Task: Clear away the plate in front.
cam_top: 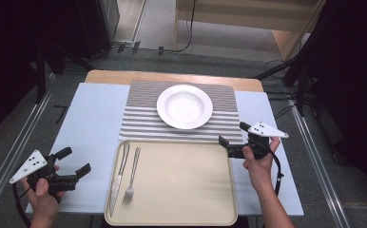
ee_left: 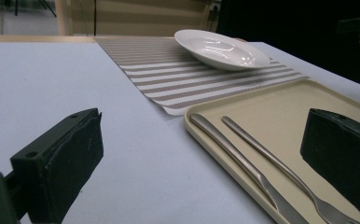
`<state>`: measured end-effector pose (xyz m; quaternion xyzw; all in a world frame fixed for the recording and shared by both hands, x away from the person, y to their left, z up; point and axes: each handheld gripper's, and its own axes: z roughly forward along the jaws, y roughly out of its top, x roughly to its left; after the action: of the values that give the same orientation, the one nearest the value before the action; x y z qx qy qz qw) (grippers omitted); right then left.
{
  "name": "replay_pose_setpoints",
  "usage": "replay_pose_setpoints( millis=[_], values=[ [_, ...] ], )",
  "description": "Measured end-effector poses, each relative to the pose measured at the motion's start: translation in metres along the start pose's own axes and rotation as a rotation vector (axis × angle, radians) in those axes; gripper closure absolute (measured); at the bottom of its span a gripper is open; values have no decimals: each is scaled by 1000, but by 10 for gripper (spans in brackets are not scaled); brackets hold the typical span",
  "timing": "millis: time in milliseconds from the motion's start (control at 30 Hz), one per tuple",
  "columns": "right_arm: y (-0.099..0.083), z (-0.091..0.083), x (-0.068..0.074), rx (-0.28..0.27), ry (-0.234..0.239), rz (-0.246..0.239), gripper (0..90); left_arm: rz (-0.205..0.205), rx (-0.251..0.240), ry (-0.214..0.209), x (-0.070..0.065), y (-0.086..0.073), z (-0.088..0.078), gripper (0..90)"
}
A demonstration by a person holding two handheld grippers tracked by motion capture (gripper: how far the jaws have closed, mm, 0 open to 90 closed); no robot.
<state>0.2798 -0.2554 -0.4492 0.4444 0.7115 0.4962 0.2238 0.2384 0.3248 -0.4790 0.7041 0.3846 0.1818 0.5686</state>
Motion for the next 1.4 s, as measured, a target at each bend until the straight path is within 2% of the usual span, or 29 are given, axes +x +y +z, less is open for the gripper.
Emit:
replay_pose_setpoints(
  millis=[200,400,600,733,1000,1133,1400],
  values=[
    [13,22,-5,26,5,34,0,-4,-1,-3,1,-3,2,0],
    [20,42,-14,60,-9,66,0,-3,-8,-6,2,-4,2,0],
    [23,57,-22,85,-26,85,0,0,-13,-3,1,-5,3,0],
    [22,66,-27,99,-24,121,0,-5,-13,-5,1,-5,3,0],
    [20,87,-40,147,-3,207,0,10,-6,-11,1,-6,4,0],
    [20,102,-43,201,20,230,0,12,-3,-15,1,-6,5,0],
    [23,125,-48,242,83,314,0,14,-3,-17,1,-6,5,0]
  ],
)
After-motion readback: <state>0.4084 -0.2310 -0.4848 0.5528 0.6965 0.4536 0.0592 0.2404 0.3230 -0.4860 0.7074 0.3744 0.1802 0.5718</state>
